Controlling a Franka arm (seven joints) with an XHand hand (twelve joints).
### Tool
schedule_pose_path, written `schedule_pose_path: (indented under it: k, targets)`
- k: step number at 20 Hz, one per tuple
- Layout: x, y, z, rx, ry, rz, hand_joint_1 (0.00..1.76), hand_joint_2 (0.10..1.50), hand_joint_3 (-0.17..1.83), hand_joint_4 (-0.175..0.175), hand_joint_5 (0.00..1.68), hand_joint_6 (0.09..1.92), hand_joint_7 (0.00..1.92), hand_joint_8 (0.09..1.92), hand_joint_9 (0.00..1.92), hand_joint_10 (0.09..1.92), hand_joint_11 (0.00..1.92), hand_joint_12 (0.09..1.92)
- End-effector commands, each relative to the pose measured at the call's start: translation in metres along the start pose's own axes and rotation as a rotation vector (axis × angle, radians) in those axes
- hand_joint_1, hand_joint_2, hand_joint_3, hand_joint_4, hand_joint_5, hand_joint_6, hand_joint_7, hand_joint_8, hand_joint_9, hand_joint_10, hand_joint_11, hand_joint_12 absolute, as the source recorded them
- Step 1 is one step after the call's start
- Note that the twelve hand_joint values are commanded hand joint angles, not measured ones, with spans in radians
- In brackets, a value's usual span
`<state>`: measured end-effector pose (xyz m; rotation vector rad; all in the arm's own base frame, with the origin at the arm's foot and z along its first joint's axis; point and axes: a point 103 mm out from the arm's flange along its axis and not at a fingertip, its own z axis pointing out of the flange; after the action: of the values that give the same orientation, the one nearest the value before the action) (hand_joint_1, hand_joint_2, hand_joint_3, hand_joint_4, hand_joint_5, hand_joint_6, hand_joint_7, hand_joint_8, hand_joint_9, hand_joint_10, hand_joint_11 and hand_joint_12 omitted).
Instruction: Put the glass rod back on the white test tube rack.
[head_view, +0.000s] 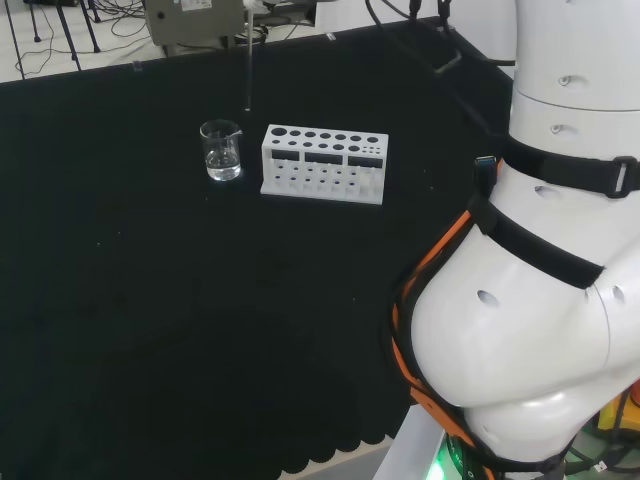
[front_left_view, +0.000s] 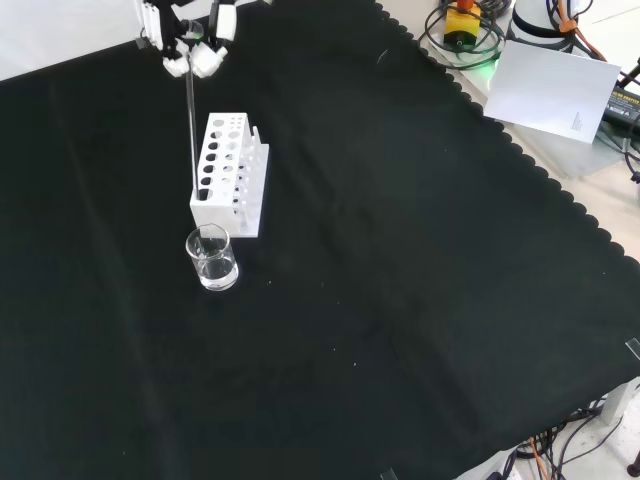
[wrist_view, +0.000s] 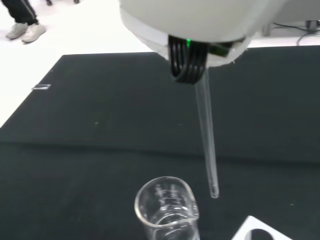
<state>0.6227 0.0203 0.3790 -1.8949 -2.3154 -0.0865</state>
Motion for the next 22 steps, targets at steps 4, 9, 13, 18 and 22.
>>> schedule_pose_path:
  k: [4, 9, 13, 18, 22]
  targets:
    - [-0.037, -0.013, -0.001, -0.004, 0.003, 0.069, 1.33, 0.56, 0.81, -0.175, 1.35, 0.33, 1.35, 0.87, 1.85, 0.75, 1.44, 0.98]
    - [-0.051, -0.022, 0.000, 0.001, -0.007, 0.102, 1.33, 0.56, 0.81, -0.175, 1.35, 0.33, 1.35, 0.87, 1.85, 0.75, 1.44, 0.98]
    - [-0.060, -0.029, 0.001, 0.003, -0.010, 0.119, 1.33, 0.56, 0.81, -0.175, 1.35, 0.33, 1.35, 0.87, 1.85, 0.75, 1.44, 0.98]
    - [-0.061, -0.033, 0.002, 0.011, -0.012, 0.125, 1.33, 0.56, 0.81, -0.175, 1.35, 0.33, 1.35, 0.87, 1.85, 0.75, 1.44, 0.98]
    - [-0.060, -0.035, 0.002, 0.004, -0.018, 0.122, 1.33, 0.56, 0.81, -0.175, 1.35, 0.33, 1.35, 0.87, 1.85, 0.75, 1.44, 0.98]
